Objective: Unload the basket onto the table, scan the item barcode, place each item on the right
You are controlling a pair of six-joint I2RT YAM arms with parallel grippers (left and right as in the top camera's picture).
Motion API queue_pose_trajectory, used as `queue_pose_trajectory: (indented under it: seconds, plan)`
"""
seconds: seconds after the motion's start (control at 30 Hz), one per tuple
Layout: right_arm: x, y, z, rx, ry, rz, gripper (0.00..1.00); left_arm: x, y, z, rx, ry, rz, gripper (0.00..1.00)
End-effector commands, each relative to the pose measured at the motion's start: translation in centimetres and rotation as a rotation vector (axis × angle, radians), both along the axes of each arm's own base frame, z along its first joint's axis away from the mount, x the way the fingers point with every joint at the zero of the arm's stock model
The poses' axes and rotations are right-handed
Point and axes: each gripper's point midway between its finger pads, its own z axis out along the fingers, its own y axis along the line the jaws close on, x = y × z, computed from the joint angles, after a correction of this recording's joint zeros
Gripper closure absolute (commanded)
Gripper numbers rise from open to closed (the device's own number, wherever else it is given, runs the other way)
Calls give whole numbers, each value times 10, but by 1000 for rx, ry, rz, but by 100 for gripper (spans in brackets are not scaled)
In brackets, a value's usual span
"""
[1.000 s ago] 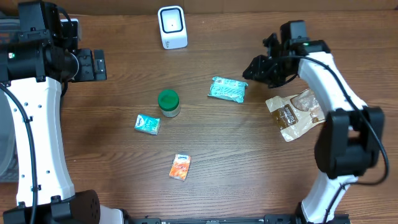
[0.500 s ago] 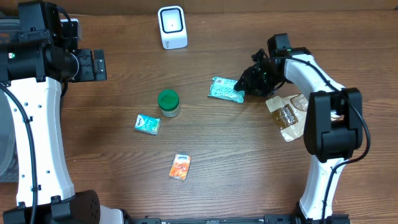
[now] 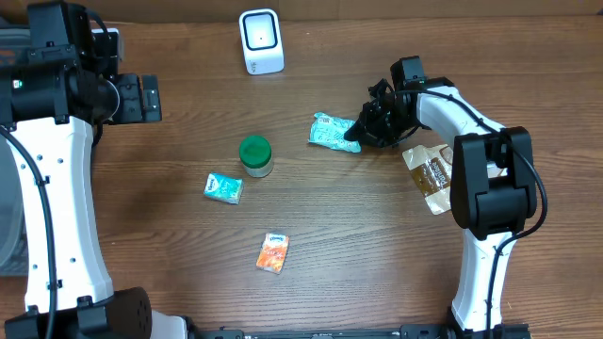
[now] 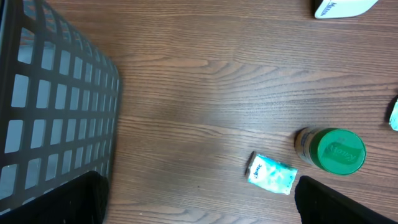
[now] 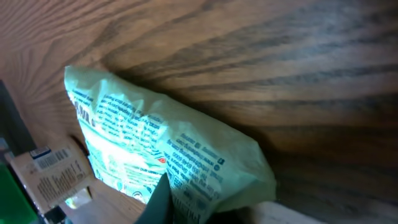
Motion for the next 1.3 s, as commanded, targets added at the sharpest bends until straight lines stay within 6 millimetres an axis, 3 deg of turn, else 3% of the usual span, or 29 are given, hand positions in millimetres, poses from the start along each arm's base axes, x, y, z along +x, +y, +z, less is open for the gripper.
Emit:
queue_pose_trajectory:
  seconds: [0.0, 0.13, 0.27, 0.37, 0.5, 0.7, 0.83, 0.93, 1.07, 1.17, 1.27]
  plan:
    - [-21, -13, -49, -108, 100, -6, 96, 0, 3, -1, 14, 8, -5, 0]
    - [-23, -7, -42, -63, 105, 2, 96, 0, 3, -1, 14, 8, -5, 1]
    - [-20, 12, -8, 71, 44, 64, 96, 0, 3, -1, 14, 8, -5, 0]
    - [-14, 15, 33, 100, -34, 80, 96, 0, 3, -1, 14, 8, -5, 0]
    - [-15, 18, 104, 127, -208, 150, 96, 0, 3, -1, 14, 8, -5, 0]
    - [-41, 14, 207, 132, -435, 199, 96, 0, 3, -1, 14, 8, -5, 0]
    - [-60, 10, 252, 134, -537, 210, 96, 0, 3, -1, 14, 8, -5, 1]
    - [-69, 7, 271, 119, -587, 207, 96, 0, 3, -1, 14, 8, -5, 0]
    - [-71, 7, 271, 72, -589, 190, 96, 0, 3, -1, 14, 8, -5, 0]
    - [-65, 7, 265, -24, -569, 134, 96, 0, 3, -1, 14, 8, -5, 1]
    - [-56, 14, 278, -137, -629, 117, 96, 0, 3, -1, 14, 8, -5, 1]
